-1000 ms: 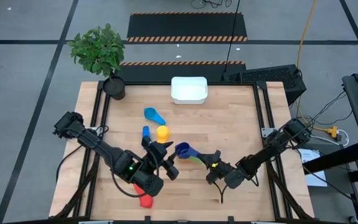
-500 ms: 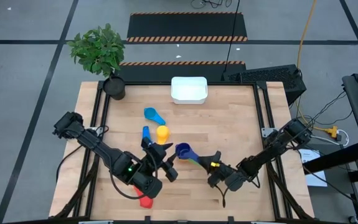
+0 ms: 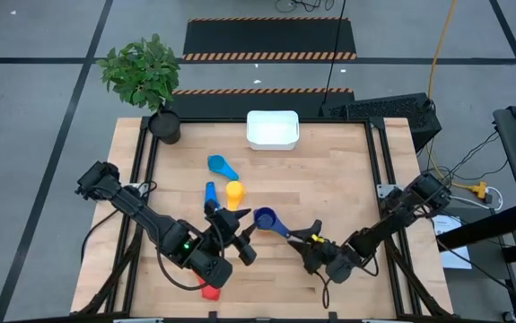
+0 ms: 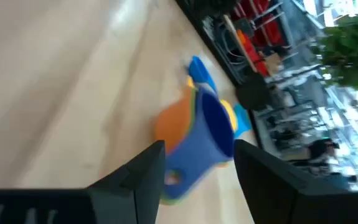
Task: Nest measuring cups in basket
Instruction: Stack the dark blue measuring cup on top of the green measuring cup
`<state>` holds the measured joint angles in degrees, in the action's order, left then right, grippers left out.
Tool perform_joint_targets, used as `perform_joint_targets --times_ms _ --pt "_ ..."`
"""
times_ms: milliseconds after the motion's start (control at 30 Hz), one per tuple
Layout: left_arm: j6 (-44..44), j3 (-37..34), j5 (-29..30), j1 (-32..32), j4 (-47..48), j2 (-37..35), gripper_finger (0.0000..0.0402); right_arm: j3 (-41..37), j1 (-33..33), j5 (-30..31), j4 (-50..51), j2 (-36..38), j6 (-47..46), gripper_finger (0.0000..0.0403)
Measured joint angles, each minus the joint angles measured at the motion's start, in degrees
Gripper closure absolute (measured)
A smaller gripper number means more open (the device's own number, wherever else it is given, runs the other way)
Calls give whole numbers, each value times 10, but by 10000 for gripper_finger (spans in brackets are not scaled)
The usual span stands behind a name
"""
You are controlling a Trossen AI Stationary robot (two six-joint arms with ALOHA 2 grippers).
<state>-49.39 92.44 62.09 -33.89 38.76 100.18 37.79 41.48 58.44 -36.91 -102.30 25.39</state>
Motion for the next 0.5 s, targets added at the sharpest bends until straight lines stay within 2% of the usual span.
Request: perform_joint_targets --times_ms 500 --pt "5 0 0 0 0 0 220 0 36 -1 53 0 -99 215"
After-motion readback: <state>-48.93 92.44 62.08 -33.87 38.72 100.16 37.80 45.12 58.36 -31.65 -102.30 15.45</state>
